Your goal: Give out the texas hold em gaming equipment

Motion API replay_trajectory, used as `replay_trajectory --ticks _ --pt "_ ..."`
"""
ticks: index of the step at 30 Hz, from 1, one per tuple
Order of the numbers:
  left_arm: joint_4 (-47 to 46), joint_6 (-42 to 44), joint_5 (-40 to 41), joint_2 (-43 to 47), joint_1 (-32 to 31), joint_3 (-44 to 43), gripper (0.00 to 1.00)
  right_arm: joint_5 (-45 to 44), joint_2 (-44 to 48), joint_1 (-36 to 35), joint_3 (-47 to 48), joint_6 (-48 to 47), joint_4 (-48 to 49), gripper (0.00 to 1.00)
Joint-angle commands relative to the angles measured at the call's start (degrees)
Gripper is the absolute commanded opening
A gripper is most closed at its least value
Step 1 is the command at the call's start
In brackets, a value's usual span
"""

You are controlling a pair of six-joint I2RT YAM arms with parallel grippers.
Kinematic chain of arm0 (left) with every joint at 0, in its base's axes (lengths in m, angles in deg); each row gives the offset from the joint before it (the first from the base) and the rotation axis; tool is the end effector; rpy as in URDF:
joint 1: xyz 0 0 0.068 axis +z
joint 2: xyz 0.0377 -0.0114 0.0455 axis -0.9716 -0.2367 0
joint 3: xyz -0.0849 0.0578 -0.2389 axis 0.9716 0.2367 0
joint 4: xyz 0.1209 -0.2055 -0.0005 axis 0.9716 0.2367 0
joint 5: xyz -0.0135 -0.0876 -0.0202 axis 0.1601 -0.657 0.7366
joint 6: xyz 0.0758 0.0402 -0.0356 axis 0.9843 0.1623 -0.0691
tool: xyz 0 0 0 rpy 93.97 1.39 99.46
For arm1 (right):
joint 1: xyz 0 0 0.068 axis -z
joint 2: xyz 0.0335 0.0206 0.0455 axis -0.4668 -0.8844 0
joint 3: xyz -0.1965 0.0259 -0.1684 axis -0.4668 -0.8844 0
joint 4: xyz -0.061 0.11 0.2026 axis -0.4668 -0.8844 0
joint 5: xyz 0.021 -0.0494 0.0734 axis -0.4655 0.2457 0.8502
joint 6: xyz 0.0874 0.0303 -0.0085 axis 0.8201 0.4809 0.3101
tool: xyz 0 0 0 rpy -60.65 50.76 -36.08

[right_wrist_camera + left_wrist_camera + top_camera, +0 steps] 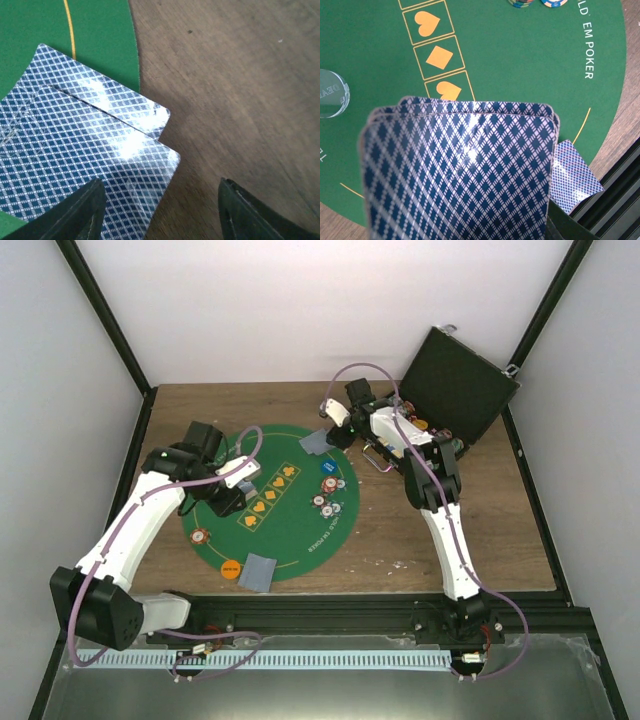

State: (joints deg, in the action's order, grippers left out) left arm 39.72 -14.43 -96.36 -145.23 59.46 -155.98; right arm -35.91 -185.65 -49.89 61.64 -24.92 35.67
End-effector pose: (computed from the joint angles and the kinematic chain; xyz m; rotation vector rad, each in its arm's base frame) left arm 0.2056 -0.0806 0.2476 1.1910 2.5185 -0.2371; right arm 0.4842 0.2242 0.1086 -1.2829 2.1651 0.3190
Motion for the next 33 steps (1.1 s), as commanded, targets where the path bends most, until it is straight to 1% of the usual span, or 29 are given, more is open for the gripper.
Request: replay_trajectory --ticks 1,2,4,5,7,8,10,12,13,14,15,17,20,22,26,33 --pt "0.2 0.3 -0.7 0.0 0.2 -1.0 0.37 -4.6 7.5 -1.3 -0.2 3.8 1.0 0.68" --pt "0.3 0.4 -0.8 0.0 0.2 -1.1 0.37 -5.5 8.9 -1.6 -0.2 4.8 1.3 0.73" --pt "0.5 0.6 -1.1 0.0 0.2 -1.3 0.37 -6.6 12.4 -2.0 -2.0 8.6 2.6 0.97" --pt "0.7 0.8 -1.2 0.1 0.2 -1.5 0.37 -5.8 14.4 -2.1 -2.6 10.6 3.1 1.0" --pt "1.1 1.3 -1.9 0.4 0.2 -1.7 0.38 -0.7 18.9 -2.1 -4.4 16.4 4.2 1.0" --pt "1.3 1.7 -2.4 0.7 0.2 -1.9 0.37 3.9 21.2 -2.1 -6.2 19.5 5.0 1.0" --pt "1.9 2.4 -3.8 1.3 0.2 -2.1 0.38 19.7 26.9 -2.1 -11.6 26.1 8.6 1.0" --pt "3.3 3.2 -6.4 1.9 0.2 -2.7 0.38 36.2 30.1 -2.6 -18.5 37.3 16.0 1.0" --pt "4.1 3.7 -7.9 2.2 0.2 -3.0 0.38 42.3 31.1 -3.3 -21.6 42.0 21.4 1.0" --pt "4.8 4.0 -8.9 2.5 0.2 -3.5 0.38 46.4 31.8 -4.2 -24.3 46.3 25.0 1.0" --pt "5.1 3.9 -9.7 2.8 0.2 -3.8 0.38 48.3 32.5 -5.4 -26.6 48.9 27.2 1.0" --pt "5.6 4.0 -10.4 3.4 0.2 -4.4 0.38 49.1 33.4 -8.5 -28.8 49.7 27.6 1.0" --pt "6.1 4.1 -10.4 4.0 0.2 -4.7 0.38 50.8 33.8 -12.9 -29.1 48.5 24.8 1.0" --pt "6.2 4.0 -10.5 4.4 0.2 -4.6 0.38 51.0 34.4 -15.6 -30.2 48.5 25.0 1.0" --pt "6.4 4.0 -11.4 4.8 0.2 -4.5 0.38 50.8 34.6 -17.9 -31.3 49.2 26.4 1.0" --pt "6.8 4.0 -11.6 5.0 0.2 -5.1 0.38 48.5 31.2 -19.9 -30.7 51.0 28.6 0.98"
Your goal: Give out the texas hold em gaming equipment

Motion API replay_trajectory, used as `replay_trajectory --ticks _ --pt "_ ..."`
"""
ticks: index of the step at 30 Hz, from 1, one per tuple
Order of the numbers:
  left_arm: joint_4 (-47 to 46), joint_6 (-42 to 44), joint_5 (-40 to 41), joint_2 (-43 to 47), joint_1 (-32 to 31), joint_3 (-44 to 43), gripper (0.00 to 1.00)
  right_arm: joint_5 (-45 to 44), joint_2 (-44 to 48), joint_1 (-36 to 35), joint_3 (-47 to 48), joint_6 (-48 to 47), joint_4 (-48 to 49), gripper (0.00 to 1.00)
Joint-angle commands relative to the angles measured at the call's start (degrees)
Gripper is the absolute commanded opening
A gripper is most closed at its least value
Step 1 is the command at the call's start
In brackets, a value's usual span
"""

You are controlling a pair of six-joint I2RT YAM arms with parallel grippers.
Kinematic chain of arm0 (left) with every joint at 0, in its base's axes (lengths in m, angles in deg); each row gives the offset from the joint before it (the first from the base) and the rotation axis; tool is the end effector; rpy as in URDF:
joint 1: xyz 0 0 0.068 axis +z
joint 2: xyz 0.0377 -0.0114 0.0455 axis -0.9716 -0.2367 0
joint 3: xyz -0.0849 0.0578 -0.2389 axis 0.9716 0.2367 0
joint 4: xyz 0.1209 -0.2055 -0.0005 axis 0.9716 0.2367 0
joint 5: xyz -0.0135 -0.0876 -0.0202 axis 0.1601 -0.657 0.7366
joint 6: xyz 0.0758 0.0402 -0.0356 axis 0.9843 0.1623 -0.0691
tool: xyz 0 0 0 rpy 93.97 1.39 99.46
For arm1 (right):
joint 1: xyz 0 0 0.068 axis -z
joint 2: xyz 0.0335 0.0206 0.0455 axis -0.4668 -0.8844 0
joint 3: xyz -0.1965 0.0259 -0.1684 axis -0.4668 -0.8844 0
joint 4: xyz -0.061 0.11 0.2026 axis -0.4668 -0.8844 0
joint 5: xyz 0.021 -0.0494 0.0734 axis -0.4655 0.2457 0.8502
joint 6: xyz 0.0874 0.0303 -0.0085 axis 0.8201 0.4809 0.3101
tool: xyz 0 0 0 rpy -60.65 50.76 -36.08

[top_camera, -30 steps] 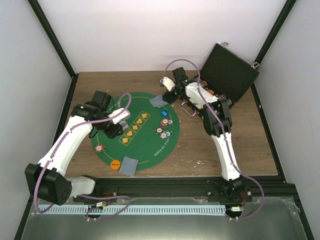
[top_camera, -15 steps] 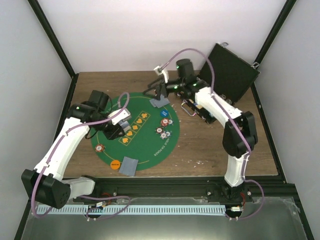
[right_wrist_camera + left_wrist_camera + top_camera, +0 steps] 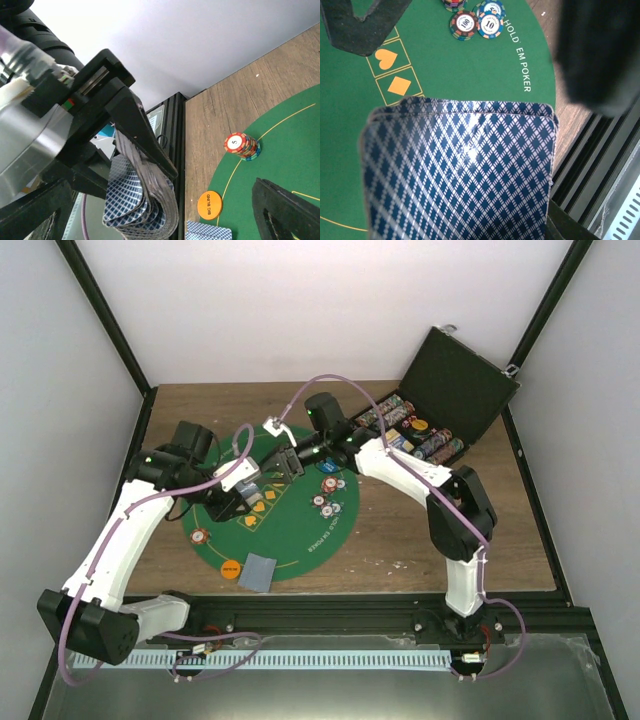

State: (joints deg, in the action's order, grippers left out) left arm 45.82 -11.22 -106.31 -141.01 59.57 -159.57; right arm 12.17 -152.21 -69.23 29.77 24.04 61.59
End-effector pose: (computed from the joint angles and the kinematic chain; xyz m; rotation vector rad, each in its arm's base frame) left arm 0.1804 -0.0871 0.2772 1.2629 2.3894 -0.4465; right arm 0.2703 0.3402 0.2769 -1.2434 1.8402 1.7662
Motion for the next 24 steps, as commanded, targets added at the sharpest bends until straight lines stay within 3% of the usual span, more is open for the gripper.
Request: replay_trajectory --ticks 1,9,17,24 --pt "0.7 0.8 -1.6 0.8 0.1 -1.5 0.38 0.2 -2.6 -0.7 1.4 2.2 2.9 0.98" --pt "-0.2 0.2 -2.5 0.4 0.3 -1.7 0.38 6.2 -4.3 -1.6 0.7 3.8 7.7 0.96" --pt "-0.8 -0.1 -2.2 -0.5 0.3 -1.8 0.38 3.0 -7.1 -1.7 0.5 7.2 10.7 0.96" --pt "-1.5 -0.3 -2.0 -0.5 0.3 -2.0 0.37 -0.9 -8.3 -1.8 4.5 0.9 2.6 0.9"
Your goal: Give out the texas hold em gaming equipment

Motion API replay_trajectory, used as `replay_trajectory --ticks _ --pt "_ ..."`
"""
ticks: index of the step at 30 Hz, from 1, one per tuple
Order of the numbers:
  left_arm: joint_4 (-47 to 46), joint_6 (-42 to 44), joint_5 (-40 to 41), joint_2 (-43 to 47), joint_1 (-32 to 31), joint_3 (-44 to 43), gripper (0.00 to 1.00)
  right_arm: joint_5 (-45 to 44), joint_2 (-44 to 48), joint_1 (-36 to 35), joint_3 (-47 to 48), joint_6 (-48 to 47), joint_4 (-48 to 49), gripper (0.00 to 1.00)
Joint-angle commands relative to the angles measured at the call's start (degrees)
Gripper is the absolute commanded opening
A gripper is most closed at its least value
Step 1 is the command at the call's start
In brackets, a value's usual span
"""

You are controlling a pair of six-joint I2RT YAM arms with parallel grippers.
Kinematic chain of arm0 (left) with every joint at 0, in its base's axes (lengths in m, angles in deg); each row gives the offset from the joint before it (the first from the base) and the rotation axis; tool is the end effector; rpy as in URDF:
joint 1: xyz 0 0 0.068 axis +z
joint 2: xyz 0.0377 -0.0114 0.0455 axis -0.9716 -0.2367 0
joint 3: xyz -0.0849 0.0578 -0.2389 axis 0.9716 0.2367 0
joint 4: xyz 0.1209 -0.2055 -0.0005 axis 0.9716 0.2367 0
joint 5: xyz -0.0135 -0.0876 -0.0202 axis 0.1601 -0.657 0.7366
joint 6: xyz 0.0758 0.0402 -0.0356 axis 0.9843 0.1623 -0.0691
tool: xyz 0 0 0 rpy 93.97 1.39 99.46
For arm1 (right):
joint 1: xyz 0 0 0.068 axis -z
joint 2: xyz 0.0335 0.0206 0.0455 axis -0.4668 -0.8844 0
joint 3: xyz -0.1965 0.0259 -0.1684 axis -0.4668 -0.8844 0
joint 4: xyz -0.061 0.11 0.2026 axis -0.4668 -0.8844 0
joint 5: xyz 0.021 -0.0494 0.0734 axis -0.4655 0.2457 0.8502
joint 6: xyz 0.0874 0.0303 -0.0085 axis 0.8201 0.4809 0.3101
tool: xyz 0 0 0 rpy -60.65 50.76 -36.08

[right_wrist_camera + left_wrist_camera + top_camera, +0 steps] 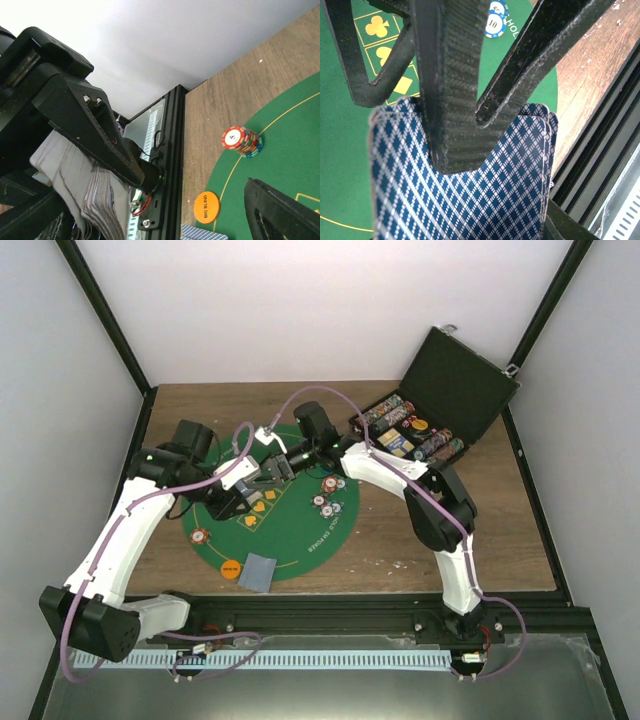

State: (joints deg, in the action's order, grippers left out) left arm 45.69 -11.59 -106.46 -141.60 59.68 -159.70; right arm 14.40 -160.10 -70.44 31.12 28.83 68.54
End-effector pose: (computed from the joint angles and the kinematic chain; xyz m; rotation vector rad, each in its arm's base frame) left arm 0.1825 -0.0875 0.2762 1.2543 2.3994 -0.4535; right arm 0.2810 0.3640 0.2392 -1.2361 1.8862 1.8573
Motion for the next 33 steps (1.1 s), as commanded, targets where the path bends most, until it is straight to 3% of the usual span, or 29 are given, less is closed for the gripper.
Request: replay_trajectory --ticks 1,8,19,21,26,33 --pt "-1.4 0.0 -1.8 0.1 0.3 -1.9 0.37 -3.7 0.0 -0.5 3.2 -4.8 -5.4 0.87" --pt "-1.7 0.1 -1.2 0.4 0.4 -1.0 0.37 -8.2 4.5 0.7 1.9 -8.5 -10.9 0.58" --pt "-2.0 0.0 -0.3 0.7 0.4 -0.4 0.37 -9.1 7.6 1.0 1.3 -9.6 -14.3 0.38" --pt "-2.0 0.0 -0.3 0.7 0.5 -0.4 0.37 -8.7 7.4 1.0 1.4 -9.2 -14.0 0.4" --pt "-2.1 -0.2 -0.3 0.2 0.5 -0.6 0.37 -2.4 6.8 0.1 1.5 -8.6 -10.8 0.62" --pt "-2.0 -0.2 -1.4 -0.1 0.5 -1.2 0.37 -4.1 3.4 -1.1 2.3 -5.0 -5.3 0.71"
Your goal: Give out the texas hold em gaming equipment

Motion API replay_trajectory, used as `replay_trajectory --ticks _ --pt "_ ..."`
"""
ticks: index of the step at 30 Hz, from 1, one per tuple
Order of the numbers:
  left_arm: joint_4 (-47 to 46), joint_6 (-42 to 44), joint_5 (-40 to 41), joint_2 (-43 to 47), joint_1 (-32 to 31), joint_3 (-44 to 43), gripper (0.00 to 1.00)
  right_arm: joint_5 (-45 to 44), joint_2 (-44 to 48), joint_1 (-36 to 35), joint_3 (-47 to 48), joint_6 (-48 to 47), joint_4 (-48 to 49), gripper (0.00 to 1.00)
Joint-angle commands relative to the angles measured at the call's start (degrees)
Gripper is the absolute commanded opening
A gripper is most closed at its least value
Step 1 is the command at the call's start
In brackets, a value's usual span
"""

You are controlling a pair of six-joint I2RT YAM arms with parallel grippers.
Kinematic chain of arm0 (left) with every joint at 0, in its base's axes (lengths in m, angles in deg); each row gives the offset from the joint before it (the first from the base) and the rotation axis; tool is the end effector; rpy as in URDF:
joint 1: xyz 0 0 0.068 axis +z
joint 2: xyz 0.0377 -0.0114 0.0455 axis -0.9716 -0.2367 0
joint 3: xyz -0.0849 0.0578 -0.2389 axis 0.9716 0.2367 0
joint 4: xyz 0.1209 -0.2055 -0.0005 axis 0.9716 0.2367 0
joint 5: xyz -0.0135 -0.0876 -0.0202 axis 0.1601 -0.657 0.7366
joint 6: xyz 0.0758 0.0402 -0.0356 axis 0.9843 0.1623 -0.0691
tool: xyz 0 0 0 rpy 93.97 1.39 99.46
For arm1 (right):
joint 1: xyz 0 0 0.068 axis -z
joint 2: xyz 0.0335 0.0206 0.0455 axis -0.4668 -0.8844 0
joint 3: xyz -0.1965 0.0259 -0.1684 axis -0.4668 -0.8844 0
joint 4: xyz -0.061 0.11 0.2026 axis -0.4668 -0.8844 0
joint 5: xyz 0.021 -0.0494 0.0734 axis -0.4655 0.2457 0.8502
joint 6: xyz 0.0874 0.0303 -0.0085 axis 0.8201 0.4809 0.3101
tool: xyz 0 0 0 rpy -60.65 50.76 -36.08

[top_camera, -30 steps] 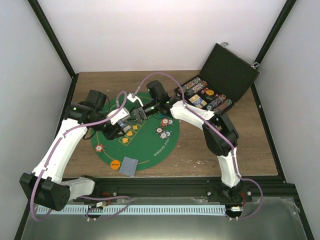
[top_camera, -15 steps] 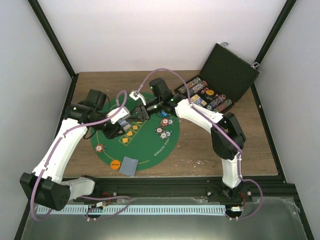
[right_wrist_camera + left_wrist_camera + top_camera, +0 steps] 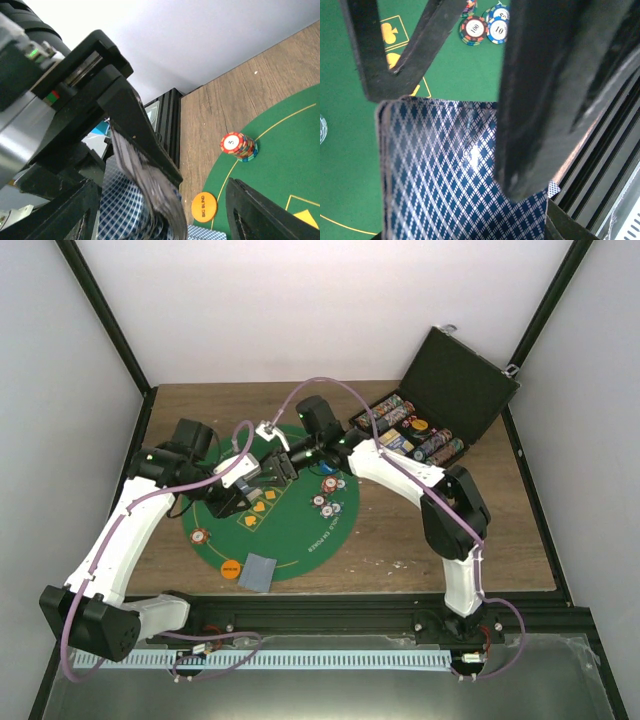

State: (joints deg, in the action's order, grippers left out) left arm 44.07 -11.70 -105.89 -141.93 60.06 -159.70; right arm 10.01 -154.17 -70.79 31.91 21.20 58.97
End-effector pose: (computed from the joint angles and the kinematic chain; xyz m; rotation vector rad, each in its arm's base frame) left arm 0.1882 -0.0870 0.2764 1.2390 2.3872 -0.4305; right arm 0.2678 0.3520 0.2691 -1.2763 1.8524 1.7254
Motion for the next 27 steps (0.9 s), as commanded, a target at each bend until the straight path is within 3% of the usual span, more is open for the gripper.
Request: replay_trajectory --ticks 1,9,16,27 --pt "-0.2 -0.1 -2.4 0.2 0.2 -1.4 0.37 -0.1 -3.2 -0.7 1.5 3.5 5.2 0.72" --pt "0.5 0.4 -3.4 0.4 0.2 -1.6 0.37 -1.3 -5.0 -1.1 1.7 3.5 6.5 0.74" --pt "0.1 0.5 -2.2 0.6 0.1 -1.3 0.37 -7.5 -0.8 -0.2 -1.3 -0.7 1.4 0.49" --pt "-0.1 0.3 -1.5 0.5 0.3 -1.1 0.37 -9.1 2.5 0.8 -2.7 -2.3 -1.2 0.32"
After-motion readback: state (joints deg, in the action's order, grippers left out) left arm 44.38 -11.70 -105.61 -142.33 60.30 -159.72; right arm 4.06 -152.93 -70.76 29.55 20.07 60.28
